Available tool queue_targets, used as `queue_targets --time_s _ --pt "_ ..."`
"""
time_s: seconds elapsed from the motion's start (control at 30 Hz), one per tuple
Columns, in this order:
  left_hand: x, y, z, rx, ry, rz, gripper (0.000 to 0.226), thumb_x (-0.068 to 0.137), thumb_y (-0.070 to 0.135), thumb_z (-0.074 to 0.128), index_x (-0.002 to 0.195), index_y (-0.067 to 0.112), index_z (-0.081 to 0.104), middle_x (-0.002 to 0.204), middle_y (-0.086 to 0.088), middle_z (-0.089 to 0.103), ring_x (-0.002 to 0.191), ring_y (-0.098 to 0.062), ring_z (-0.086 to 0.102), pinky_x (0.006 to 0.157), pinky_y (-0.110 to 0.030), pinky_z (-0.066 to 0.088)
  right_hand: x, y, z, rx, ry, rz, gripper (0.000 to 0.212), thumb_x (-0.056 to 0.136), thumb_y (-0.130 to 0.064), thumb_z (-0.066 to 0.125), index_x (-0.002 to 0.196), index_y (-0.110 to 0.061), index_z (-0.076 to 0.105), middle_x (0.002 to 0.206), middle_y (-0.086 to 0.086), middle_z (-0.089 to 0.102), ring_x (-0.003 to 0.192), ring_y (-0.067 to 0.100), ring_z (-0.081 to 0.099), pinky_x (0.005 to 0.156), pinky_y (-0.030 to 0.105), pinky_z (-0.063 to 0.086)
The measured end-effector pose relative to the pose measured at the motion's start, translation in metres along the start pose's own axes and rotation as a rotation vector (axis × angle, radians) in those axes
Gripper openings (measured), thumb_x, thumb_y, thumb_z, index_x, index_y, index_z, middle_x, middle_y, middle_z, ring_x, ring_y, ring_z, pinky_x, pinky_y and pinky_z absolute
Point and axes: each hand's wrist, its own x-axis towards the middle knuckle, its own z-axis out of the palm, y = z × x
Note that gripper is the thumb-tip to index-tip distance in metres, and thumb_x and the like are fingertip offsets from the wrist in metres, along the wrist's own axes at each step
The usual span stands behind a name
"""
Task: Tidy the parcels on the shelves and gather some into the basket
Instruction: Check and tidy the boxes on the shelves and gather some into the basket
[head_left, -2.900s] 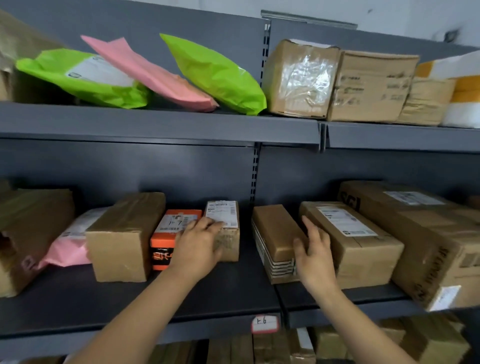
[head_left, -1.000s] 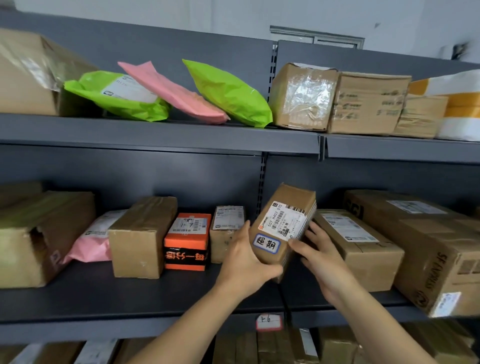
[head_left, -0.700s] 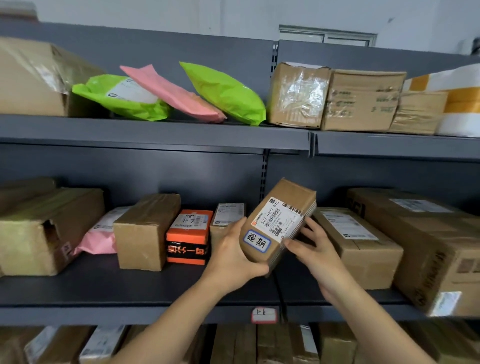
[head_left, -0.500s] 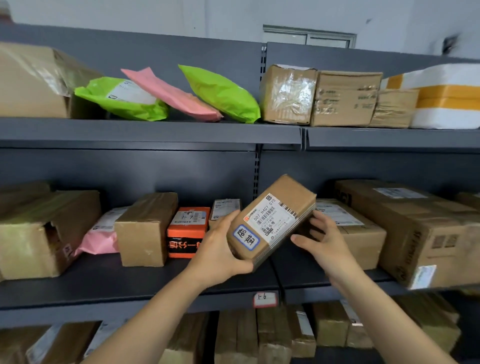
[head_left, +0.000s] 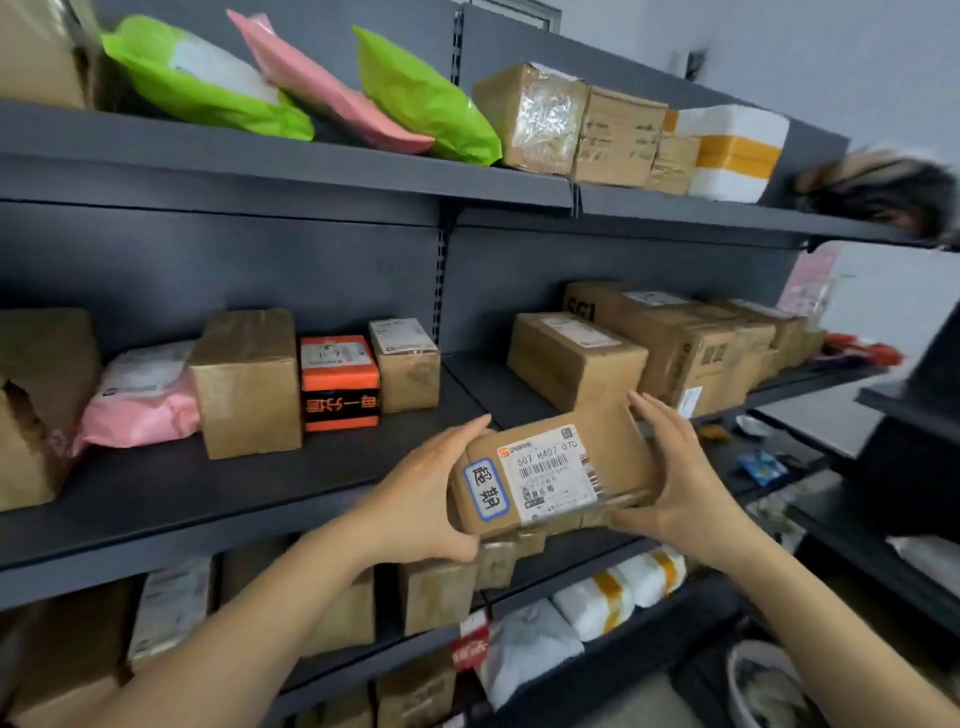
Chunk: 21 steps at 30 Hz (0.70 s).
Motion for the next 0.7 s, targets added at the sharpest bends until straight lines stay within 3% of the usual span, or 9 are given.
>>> queue_targets --time_s 0.1,0.2,0.27,0.37,0.47,0.57,0.7 --pt "0.001 0.016 0.032 0.021 -0.143 0.064 0.115 0.063 0.02 0.079 0.15 0.033 0.004 0.152 0.013 0.019 0.137 -0.002 0.02 0.104 -0.012 0.019 -0.036 0.002 -0.018 -0.256 -0.114 0.046 0.118 0.057 -0.026 0.088 0.134 -0.054 0.002 0.147 -0.027 0.001 0.144 0.008 -0.001 0.118 0.04 0.013" --pt "0.003 0.041 0.059 0.03 -0.262 0.138 0.113 0.065 0.018 0.077 0.15 0.032 0.003 0.151 0.013 0.018 0.136 -0.001 0.02 0.103 -0.011 0.019 -0.076 0.013 -0.034 -0.508 -0.211 0.141 0.116 0.062 -0.037 0.081 0.141 -0.048 -0.004 0.151 -0.024 -0.002 0.144 0.011 -0.011 0.119 0.045 0.007" --pt "0.006 0.062 0.077 0.026 -0.32 0.181 0.114 0.064 0.019 0.077 0.149 0.034 0.004 0.149 0.013 0.02 0.133 -0.001 0.023 0.104 -0.013 0.022 -0.106 0.024 -0.046 -0.566 -0.206 0.195 0.112 0.064 -0.04 0.077 0.146 -0.041 0.0 0.154 -0.017 0.007 0.145 0.013 -0.003 0.118 0.045 0.012" --pt "0.011 0.101 0.108 0.029 -0.395 0.249 0.115 0.062 0.022 0.078 0.148 0.039 0.003 0.147 0.017 0.022 0.128 0.001 0.028 0.105 -0.02 0.032 -0.156 0.039 -0.071 -0.577 -0.141 0.255 0.105 0.065 -0.039 0.075 0.148 -0.034 0.011 0.148 -0.015 0.024 0.139 0.008 0.017 0.112 0.022 0.015" --pt "0.013 0.146 0.15 0.05 -0.469 0.34 0.112 0.065 0.021 0.076 0.149 0.035 0.003 0.145 0.024 0.017 0.128 0.007 0.019 0.103 -0.014 0.024 -0.213 0.059 -0.1 -0.536 -0.066 0.34 0.098 0.065 -0.037 0.074 0.146 -0.031 0.021 0.145 -0.015 0.029 0.134 0.005 0.025 0.104 0.01 0.016" --pt "0.012 0.198 0.204 0.037 -0.539 0.41 0.111 0.066 0.022 0.075 0.148 0.037 0.004 0.149 0.024 0.012 0.134 0.005 0.013 0.11 -0.019 0.021 -0.278 0.085 -0.133 -0.509 0.003 0.438 0.096 0.059 -0.037 0.073 0.144 -0.031 0.029 0.144 -0.016 0.032 0.133 0.005 0.027 0.106 0.015 0.025" --pt "0.004 0.277 0.281 -0.019 -0.503 0.492 0.105 0.069 0.03 0.077 0.148 0.036 0.007 0.141 0.025 0.017 0.126 0.009 0.018 0.102 -0.013 0.022 -0.372 0.111 -0.184 -0.496 0.124 0.565 0.094 0.054 -0.042 0.071 0.14 -0.034 0.034 0.138 -0.022 0.036 0.127 0.004 0.031 0.1 0.029 0.04"
